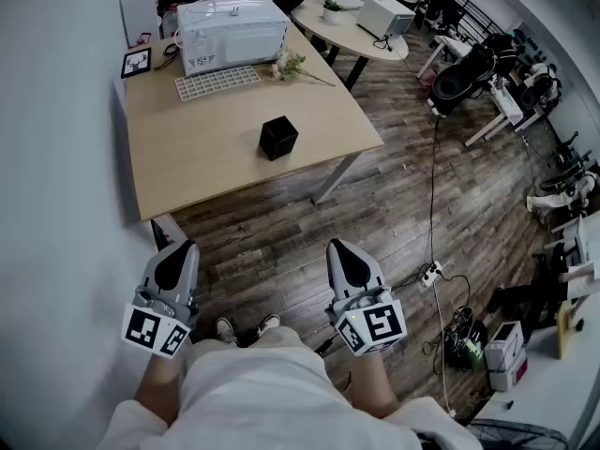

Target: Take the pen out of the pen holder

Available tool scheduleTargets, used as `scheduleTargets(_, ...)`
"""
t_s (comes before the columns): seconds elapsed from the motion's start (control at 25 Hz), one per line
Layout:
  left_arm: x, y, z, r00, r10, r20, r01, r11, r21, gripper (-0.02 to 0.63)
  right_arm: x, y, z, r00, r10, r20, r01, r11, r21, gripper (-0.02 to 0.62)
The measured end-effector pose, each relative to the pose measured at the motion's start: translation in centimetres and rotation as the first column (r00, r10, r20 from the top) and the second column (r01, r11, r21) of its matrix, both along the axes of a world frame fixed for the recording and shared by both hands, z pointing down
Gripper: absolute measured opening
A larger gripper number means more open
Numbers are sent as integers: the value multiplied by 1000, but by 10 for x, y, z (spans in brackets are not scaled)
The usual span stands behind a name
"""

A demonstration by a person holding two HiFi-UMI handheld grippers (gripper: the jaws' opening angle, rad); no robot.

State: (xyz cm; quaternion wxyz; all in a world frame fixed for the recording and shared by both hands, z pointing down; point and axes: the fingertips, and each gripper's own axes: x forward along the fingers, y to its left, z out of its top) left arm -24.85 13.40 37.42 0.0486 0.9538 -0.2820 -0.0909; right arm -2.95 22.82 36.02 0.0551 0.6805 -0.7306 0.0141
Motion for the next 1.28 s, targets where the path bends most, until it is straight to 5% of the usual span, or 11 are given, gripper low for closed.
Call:
scheduleTargets(1.04, 51, 21, -13, 1000, 8, 29, -9, 999, 33, 12, 53, 25, 2, 1000, -21, 7, 21, 1000, 17, 5)
scheduleTargets(1.28, 59, 22, -12, 999, -16, 37, 15, 999, 31, 12, 69, 21, 2, 999, -49, 11, 49, 999, 14, 130)
